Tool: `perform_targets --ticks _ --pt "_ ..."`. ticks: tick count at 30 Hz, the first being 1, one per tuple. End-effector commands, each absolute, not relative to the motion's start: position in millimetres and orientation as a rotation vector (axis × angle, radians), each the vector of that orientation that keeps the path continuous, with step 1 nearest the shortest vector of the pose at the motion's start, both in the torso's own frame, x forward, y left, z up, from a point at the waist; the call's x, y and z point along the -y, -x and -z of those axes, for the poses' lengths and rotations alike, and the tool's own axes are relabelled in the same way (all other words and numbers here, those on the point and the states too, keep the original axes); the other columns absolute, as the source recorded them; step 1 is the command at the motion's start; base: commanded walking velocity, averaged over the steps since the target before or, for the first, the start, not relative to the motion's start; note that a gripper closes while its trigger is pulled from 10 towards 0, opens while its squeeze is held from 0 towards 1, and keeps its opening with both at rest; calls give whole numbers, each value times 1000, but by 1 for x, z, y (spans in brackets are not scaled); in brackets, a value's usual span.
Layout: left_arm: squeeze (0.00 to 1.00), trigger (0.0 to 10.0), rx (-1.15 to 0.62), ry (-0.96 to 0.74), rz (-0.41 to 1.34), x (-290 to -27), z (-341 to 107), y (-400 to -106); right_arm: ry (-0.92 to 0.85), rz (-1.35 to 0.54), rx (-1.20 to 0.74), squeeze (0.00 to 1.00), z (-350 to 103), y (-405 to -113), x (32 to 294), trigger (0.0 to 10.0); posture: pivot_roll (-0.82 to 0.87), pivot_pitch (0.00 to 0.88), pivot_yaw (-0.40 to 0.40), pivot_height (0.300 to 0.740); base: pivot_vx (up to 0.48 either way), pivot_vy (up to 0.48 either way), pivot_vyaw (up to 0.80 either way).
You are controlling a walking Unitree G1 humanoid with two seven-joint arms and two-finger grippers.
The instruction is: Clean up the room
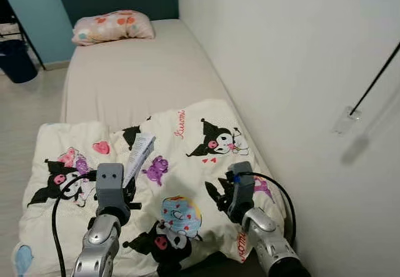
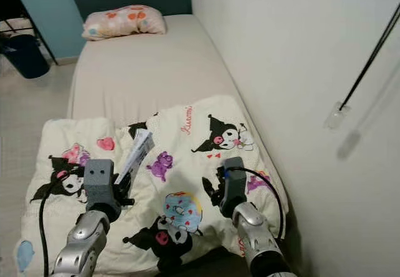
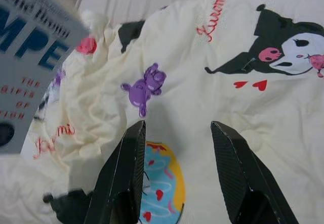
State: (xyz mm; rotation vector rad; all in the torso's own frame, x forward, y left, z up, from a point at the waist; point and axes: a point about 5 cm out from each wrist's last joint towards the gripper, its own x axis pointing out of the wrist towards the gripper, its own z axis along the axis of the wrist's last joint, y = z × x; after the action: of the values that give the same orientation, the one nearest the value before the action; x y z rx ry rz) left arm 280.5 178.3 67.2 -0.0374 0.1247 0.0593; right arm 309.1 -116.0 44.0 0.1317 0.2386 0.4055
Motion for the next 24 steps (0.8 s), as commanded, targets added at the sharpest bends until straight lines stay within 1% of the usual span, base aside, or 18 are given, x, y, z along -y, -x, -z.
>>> perform_targets --ticks 1,4,11,14,24 --pt "0 10000 -68 48 -53 -175 -76 -280 -166 -369 -270 0 -35 -302 120 10000 1 164 -1 740 0 0 0" --pt "0 10000 -64 36 -59 -174 -78 -281 -166 -369 -268 0 -36 -302 120 10000 0 166 1 740 0 0 0" --pt "0 10000 -72 -3 -60 -172 -76 -280 -160 -374 -270 0 -36 -302 120 10000 -1 165 0 740 0 -480 0" --pt "0 10000 -81 58 -91 -174 -72 -278 -145 -382 -273 0 -36 -303 119 10000 -2 163 -1 740 0 0 0" --pt "0 10000 -68 61 -95 -174 -72 -275 -124 -396 -274 0 -37 -304 119 10000 -4 155 -8 740 0 0 0"
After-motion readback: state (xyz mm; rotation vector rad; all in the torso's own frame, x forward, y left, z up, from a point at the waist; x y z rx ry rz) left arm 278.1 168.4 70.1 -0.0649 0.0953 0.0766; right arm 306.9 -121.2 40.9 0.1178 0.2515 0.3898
